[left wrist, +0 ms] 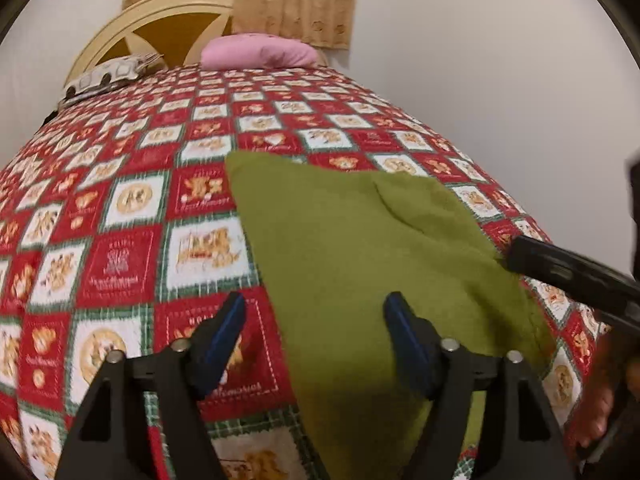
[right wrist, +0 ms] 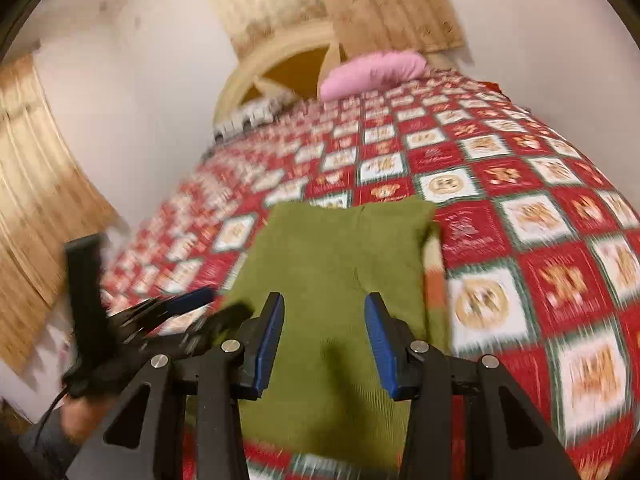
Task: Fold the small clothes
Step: 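Lay the fold down and open both grippers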
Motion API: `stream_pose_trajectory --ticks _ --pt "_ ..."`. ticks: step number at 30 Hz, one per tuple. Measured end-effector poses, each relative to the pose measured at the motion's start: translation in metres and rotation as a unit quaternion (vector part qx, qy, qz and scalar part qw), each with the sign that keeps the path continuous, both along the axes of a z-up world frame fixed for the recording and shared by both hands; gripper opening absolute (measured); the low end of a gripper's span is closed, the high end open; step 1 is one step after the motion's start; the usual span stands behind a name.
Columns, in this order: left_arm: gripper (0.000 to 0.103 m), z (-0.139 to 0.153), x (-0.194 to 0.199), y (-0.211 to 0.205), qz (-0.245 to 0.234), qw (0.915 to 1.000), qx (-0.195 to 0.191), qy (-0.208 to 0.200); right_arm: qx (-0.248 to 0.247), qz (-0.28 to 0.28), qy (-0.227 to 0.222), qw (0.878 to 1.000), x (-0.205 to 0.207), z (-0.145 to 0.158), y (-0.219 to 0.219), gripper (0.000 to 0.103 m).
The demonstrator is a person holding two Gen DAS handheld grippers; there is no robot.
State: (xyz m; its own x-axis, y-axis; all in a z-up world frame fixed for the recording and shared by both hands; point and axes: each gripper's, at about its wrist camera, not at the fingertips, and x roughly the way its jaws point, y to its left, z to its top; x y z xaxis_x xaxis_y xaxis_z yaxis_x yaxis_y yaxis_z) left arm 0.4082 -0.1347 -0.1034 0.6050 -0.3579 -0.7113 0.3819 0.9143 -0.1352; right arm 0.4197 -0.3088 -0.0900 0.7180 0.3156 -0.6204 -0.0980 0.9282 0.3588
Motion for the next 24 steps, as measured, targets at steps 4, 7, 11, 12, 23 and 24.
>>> stream_pose_trajectory --ticks 4,7,11,12,23,24 --pt "0.077 -0.01 -0.003 -0.008 -0.009 0.9999 -0.001 0.011 -0.006 -0.033 0.082 0.996 0.039 -0.046 -0.019 0.035" --pt "0.087 -0.016 -0.007 -0.012 -0.003 0.9999 0.014 0.001 0.007 -0.045 0.074 0.996 0.028 -0.05 -0.033 0.021" --pt "0.093 -0.025 -0.004 -0.004 0.005 0.9998 -0.011 0.017 -0.03 -0.06 0.072 0.995 0.025 -0.051 -0.033 0.03" --pt "0.093 -0.026 -0.004 -0.002 0.005 0.9997 -0.017 0.019 -0.032 -0.059 0.076 0.995 0.025 -0.052 -0.033 0.03" --pt "0.097 -0.027 -0.014 0.001 0.01 0.9997 -0.021 0.0 -0.088 0.013 0.072 0.993 0.07 -0.027 0.002 0.031" --pt "0.097 -0.025 -0.018 0.002 0.007 0.9998 -0.02 -0.004 -0.105 0.002 0.091 0.99 0.076 -0.036 -0.001 0.031"
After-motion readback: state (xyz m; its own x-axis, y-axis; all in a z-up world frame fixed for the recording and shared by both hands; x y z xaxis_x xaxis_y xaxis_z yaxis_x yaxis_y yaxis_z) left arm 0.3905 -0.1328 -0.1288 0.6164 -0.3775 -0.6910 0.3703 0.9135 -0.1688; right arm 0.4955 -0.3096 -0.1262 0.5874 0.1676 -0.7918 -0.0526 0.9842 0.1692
